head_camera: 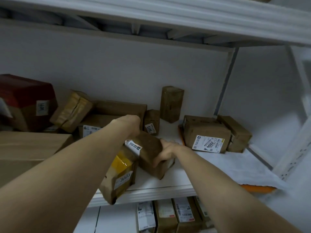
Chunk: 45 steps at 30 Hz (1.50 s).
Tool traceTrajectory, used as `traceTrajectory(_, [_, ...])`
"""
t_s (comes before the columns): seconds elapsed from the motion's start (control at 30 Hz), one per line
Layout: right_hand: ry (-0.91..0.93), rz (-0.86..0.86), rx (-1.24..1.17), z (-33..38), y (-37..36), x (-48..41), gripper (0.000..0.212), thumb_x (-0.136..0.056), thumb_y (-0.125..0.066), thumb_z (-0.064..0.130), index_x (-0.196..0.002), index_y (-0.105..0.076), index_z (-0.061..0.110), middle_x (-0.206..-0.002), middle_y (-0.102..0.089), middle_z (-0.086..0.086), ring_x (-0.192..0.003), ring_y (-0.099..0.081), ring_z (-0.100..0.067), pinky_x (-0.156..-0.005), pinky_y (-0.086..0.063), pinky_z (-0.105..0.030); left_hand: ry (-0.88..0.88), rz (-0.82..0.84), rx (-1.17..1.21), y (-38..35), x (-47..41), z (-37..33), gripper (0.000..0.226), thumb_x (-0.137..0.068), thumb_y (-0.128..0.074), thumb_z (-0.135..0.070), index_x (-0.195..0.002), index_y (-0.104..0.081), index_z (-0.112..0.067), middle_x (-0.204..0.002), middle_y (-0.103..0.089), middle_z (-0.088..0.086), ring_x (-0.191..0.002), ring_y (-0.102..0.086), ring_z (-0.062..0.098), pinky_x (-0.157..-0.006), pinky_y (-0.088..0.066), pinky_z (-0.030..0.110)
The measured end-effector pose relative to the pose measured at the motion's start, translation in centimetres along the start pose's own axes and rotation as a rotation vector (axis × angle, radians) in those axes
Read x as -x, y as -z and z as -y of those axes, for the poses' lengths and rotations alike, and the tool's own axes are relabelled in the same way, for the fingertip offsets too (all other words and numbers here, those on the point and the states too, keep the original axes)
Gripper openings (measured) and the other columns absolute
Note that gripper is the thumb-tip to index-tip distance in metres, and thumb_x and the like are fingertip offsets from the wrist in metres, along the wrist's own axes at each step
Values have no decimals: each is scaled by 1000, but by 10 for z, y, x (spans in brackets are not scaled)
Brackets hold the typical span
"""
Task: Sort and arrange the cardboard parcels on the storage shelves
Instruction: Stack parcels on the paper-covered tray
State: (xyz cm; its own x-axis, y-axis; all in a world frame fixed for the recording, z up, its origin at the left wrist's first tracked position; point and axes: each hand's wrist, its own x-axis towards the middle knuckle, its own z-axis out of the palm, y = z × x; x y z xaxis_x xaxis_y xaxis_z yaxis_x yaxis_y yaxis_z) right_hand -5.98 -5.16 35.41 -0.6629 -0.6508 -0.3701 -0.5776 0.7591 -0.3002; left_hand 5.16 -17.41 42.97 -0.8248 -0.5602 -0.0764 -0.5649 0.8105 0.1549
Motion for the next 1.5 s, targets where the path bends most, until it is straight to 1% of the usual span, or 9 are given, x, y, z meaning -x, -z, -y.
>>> traceTrajectory(0.1, [32, -10, -198, -11, 8, 3, 98, -55, -87, 47, -140, -40, 32, -136, -50, 0, -129, -46, -25, -104, -42, -35, 15, -2, 61, 5, -2, -2, 16, -92, -50, -8, -107, -57, -8, -91, -53, 7, -90, -56, 26, -82, -49, 36])
traceTrajectory(0.27, [64, -27, -752, -35, 30, 29, 58, -77, -76, 15, -124, -43, 25, -99, -60, 1, -85, -59, -14, -56, -49, -20, 37, -97, 299, 10, -7, -19, 22, -96, -46, -12, -111, -56, 0, -116, -58, 17, -107, -56, 30, -86, -47, 34])
traceTrajectory(0.57, [227, -119, -1418, -53, 31, 54, 48, -63, -68, 25, -109, -61, 32, -101, -67, -7, -94, -61, -26, -83, -47, -42, 118, 159, 1321, -2, 1, -74, 38, -94, -48, -40, -116, -54, -10, -115, -56, 16, -100, -55, 31, -95, -46, 43])
traceTrajectory(0.83, [187, -128, -1714, -79, 28, 73, 48, -76, -60, 37, -116, -61, 12, -121, -61, -21, -120, -51, -40, -103, -36, -61, 3, 356, 1329, -16, 6, -94, 89, -64, -77, -54, -134, -37, -17, -130, -53, 7, -120, -49, 30, -102, -36, 56])
traceTrajectory(0.93, [133, -180, -1655, -83, 28, 76, 67, -58, -71, 38, -119, -60, 12, -110, -62, -17, -104, -57, -31, -90, -43, -44, 9, 170, 1250, -22, 3, -101, 100, -51, -84, -51, -130, -38, -8, -116, -58, 8, -99, -59, 24, -83, -53, 38])
traceTrajectory(1.07, [149, -362, -1606, -87, 43, 84, 31, -82, -64, 33, -110, -63, 20, -101, -67, -5, -91, -61, -19, -68, -49, -35, -57, -11, 751, -29, -1, -106, 140, -44, -85, -54, -150, -4, -10, -145, -32, 15, -130, -39, 34, -105, -41, 45])
traceTrajectory(1.27, [62, -634, -1622, -92, 62, 81, 101, -51, -91, 42, -139, -46, 21, -114, -68, -10, -103, -64, -28, -87, -53, -45, -324, -240, 261, -35, 13, -117, 140, -55, -81, -56, -150, 10, -8, -148, -21, 12, -138, -22, 32, -116, -20, 47])
traceTrajectory(1.4, [-4, -716, -1719, -100, 56, 81, 57, -70, -83, 25, -121, -61, 12, -94, -72, -9, -89, -68, -25, -74, -56, -39, -311, -286, 319, -40, 12, -122, 139, -56, -79, -60, -150, 10, -10, -155, -7, 9, -145, -3, 27, -117, 4, 50])
traceTrajectory(1.5, [1, -744, -1847, -103, 49, 84, 45, -74, -80, 24, -113, -64, 10, -100, -72, -13, -95, -68, -28, -80, -56, -44, -77, -216, 705, -35, 4, -119, 141, -52, -81, -63, -151, 5, -11, -156, -4, 13, -145, -4, 30, -117, -12, 52])
